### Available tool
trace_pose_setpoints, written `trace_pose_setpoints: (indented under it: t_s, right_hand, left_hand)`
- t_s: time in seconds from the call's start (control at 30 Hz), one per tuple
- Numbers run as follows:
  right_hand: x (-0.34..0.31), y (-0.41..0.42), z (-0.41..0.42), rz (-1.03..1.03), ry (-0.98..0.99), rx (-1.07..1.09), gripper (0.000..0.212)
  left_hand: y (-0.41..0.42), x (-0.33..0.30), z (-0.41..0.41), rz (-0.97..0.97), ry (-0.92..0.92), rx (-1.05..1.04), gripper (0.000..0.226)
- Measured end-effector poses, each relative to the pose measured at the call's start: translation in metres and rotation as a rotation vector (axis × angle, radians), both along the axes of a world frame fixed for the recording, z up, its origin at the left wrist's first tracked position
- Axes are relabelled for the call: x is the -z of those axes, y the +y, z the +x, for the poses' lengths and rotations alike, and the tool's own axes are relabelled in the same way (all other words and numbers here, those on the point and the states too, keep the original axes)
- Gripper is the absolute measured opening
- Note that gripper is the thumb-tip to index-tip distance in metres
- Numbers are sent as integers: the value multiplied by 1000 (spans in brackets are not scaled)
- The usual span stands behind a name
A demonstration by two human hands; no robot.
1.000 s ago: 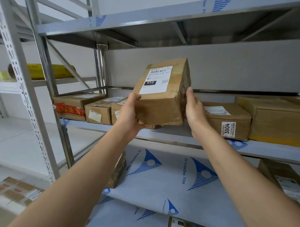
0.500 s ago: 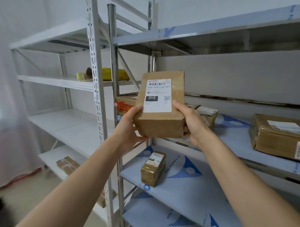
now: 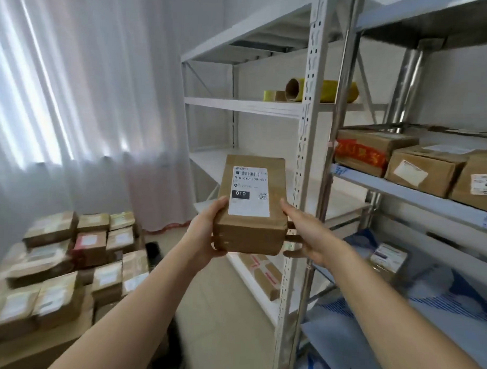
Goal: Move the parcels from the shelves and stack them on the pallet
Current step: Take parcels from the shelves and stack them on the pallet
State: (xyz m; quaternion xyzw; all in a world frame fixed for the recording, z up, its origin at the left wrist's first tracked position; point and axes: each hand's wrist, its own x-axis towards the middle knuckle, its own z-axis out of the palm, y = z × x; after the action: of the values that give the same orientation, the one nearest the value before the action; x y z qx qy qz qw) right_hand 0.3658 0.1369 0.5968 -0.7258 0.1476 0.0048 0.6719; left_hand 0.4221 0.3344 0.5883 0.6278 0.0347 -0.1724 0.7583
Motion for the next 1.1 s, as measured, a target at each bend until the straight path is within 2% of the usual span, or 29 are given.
trace_pose_setpoints:
  t_s: [0.13,0.23,0.43,0.7,0.87,1.1]
  right_hand:
    - [35,52,39,23,155,-193,53]
    - [53,87,70,13,212,-312,47]
    - [89,145,136,1,306,-492,35]
    - [150,207,249,-37,387,-588,30]
    - [192,229,305,-76,466,-612,35]
    - [232,289,347,-107,563,-689,28]
  left_hand:
    - [58,28,15,-22,154,-178,44]
    - [95,45,25,-31,247,-276,35]
    - [149,68,58,6,344,-419,33]
    - [187,120,150,64,465,-648,26]
    - [205,166,198,75,532,-693,28]
    - [259,213,221,70,612,-735,20]
